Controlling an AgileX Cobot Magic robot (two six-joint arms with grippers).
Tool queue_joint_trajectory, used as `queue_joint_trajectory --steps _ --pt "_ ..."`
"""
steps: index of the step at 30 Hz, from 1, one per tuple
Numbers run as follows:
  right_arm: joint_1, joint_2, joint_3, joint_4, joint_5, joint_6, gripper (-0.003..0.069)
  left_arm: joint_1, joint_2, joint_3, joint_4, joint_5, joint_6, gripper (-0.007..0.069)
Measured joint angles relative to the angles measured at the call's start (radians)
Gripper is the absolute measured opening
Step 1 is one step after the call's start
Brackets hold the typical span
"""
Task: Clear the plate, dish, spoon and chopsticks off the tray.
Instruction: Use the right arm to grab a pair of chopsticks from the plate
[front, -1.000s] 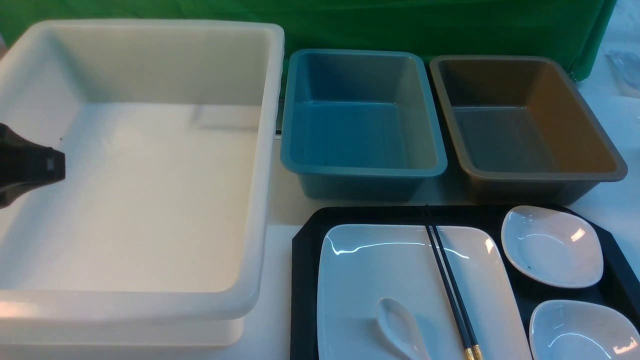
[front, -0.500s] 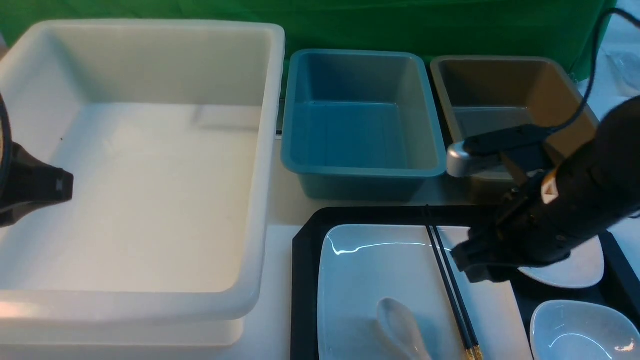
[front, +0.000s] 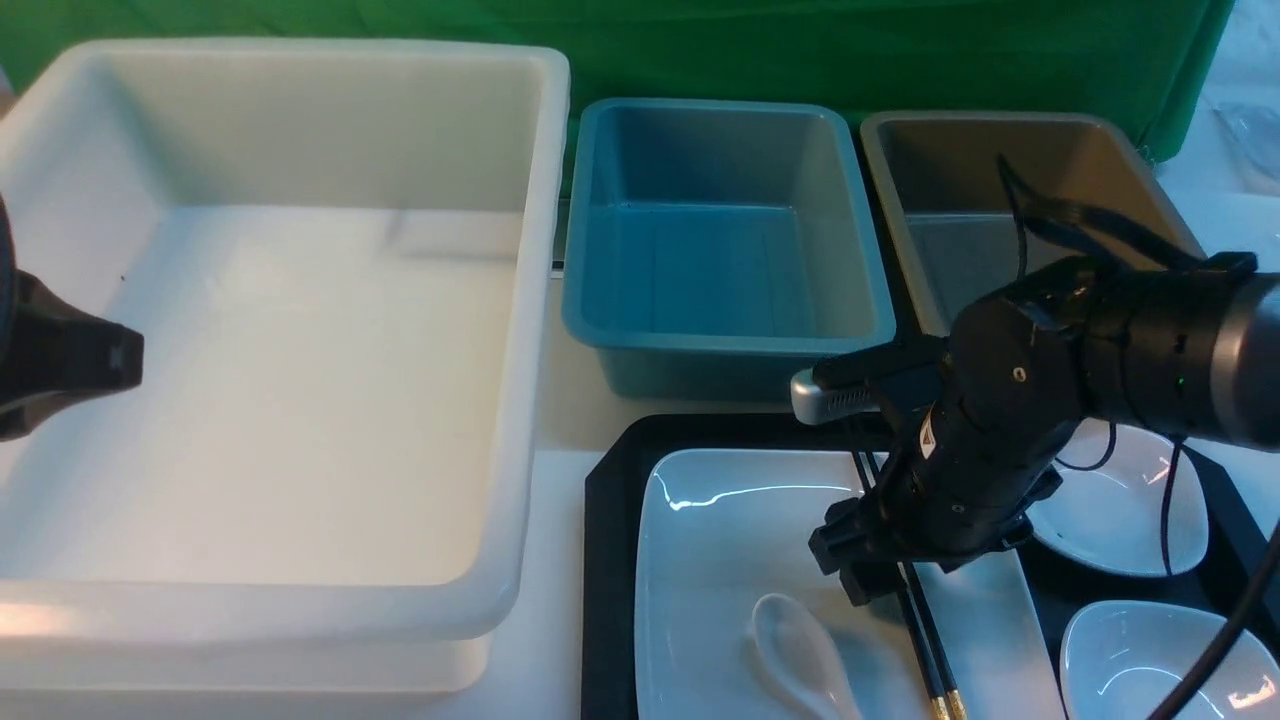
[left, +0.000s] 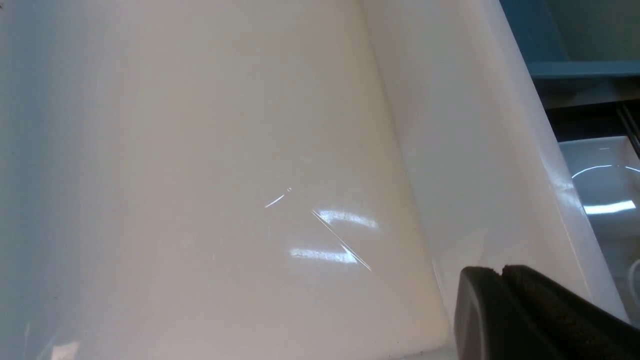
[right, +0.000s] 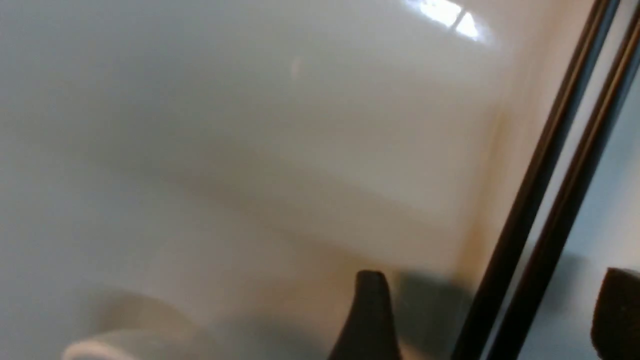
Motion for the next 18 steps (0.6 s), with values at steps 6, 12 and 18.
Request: queue_joint_trajectory --steps 6,12,18 --pt "0.000 0.023 -0.001 -0.004 -0.009 0.016 0.0481 0.000 0.000 0.000 -0.001 -0.005 0.000 0.0017" --pt "0.000 0.022 -0.001 -0.004 -0.009 0.015 0.0131 0.000 0.000 0.000 -0.008 -0.016 0.000 0.0017" --pt "0.000 -0.020 -0.001 0.005 0.028 0.012 0.0142 0.000 0.000 0.000 -0.008 -0.017 0.000 0.0017"
